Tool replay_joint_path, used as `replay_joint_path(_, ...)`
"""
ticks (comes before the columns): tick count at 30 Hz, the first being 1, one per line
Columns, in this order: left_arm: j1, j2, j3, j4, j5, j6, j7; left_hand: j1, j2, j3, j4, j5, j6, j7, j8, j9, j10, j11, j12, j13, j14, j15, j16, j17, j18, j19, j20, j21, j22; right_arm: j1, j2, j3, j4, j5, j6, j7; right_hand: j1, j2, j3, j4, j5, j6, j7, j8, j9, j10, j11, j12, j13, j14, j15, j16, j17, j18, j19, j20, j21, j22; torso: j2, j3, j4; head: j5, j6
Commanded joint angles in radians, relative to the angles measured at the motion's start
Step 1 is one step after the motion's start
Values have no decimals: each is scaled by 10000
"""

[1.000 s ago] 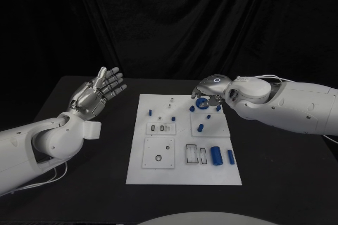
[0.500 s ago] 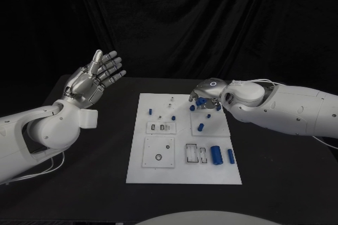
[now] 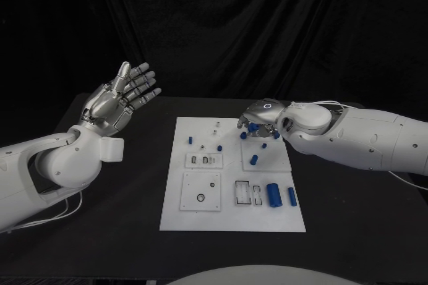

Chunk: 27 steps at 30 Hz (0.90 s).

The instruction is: Assemble the parts on the task board

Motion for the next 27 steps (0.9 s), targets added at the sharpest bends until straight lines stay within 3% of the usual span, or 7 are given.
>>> replay_joint_path(1, 29, 17, -2, 5, 82, 264, 1213, 100, 15, -50, -19, 78, 66, 996, 35, 7, 20, -54, -20, -2, -3, 62, 63, 14, -79, 6, 7, -9, -5, -45, 41, 7, -88, -99, -274, 81, 9, -122, 68, -2, 49, 70, 2, -67, 14, 70, 6, -41, -16, 49, 48, 64, 32, -86, -31, 70, 47, 23, 6, 3, 10, -11, -22)
replay_joint_path(9, 27, 28, -31, 7, 83, 350, 1106, 261, 34, -55, -37, 275, 140, 991, 60, 16, 45, -51, 25, 5, 24, 74, 133, 21, -85, 28, 17, 4, -2, -149, 171, 11, -300, -99, -202, 102, 13, -196, 284, 37, 200, 206, -3, -72, 50, 135, 18, -165, -19, -2, 68, 15, -59, -75, -94, 90, 33, 37, -6, -22, -6, 13, -74)
replay_joint_path(11, 27, 30, -33, 7, 84, 369, 1084, 362, 43, -63, -45, 471, 157, 991, 70, 18, 51, -45, 34, 6, 28, 84, 145, 20, -94, 39, 17, 6, -6, -178, 202, 13, -358, -99, -208, 106, 13, -203, 307, 40, 204, 231, -6, -66, 56, 144, 19, -176, -19, -2, 70, 20, -43, -77, -94, 93, 37, 48, -5, -24, 0, 6, -72)
replay_joint_path(14, 26, 34, -35, 14, 84, 400, 1043, 587, 33, -58, -108, 1176, 173, 989, 84, 19, 55, -46, 32, 7, 27, 85, 160, 21, -102, 52, 12, 1, -21, -229, 247, 15, -455, -99, -216, 113, 16, -216, 347, 45, 210, 258, -22, -67, 63, 155, 21, -198, -19, -29, 75, -14, -108, -66, -133, 96, 8, 9, -5, -22, 4, -9, -85)
replay_joint_path(21, 25, 42, -37, 23, 84, 507, 948, 820, 18, -30, -214, 1876, 191, 978, 100, 22, 69, -46, 41, 10, 32, 88, 185, 24, -107, 69, 16, -5, -39, -394, 390, 25, -748, 97, -311, 232, 38, -234, 497, 55, 240, 353, -39, -63, 87, 197, 26, -262, -16, -55, 97, -30, -115, -65, -166, 116, -1, 28, -2, -24, 19, -4, -125)
replay_joint_path(23, 24, 37, -37, 25, 84, 546, 921, 893, 25, -1, -242, 2450, 200, 969, 105, 24, 63, -50, 20, 9, 36, 89, 194, 26, -109, 80, 15, -8, -48, -439, 415, 29, -804, 214, -422, 318, 35, -252, 680, 87, 304, 611, 30, 17, 153, 378, 21, -267, 2, -29, 156, 15, -35, -83, -143, 162, 49, 129, -3, -30, 17, 25, -147)
replay_joint_path(27, 23, 21, -36, 20, 93, 587, 879, 920, 47, 41, -231, 3002, 223, 951, 115, 29, 57, -59, 3, 9, 37, 88, 192, 26, -108, 94, 16, -11, -59, -492, 449, 35, -875, 319, -528, 358, 36, -298, 904, 106, 357, 869, 63, 83, 234, 605, -4, -268, 15, -10, 173, 49, 15, -77, -144, 190, 79, 201, -2, -35, 9, 60, -197)
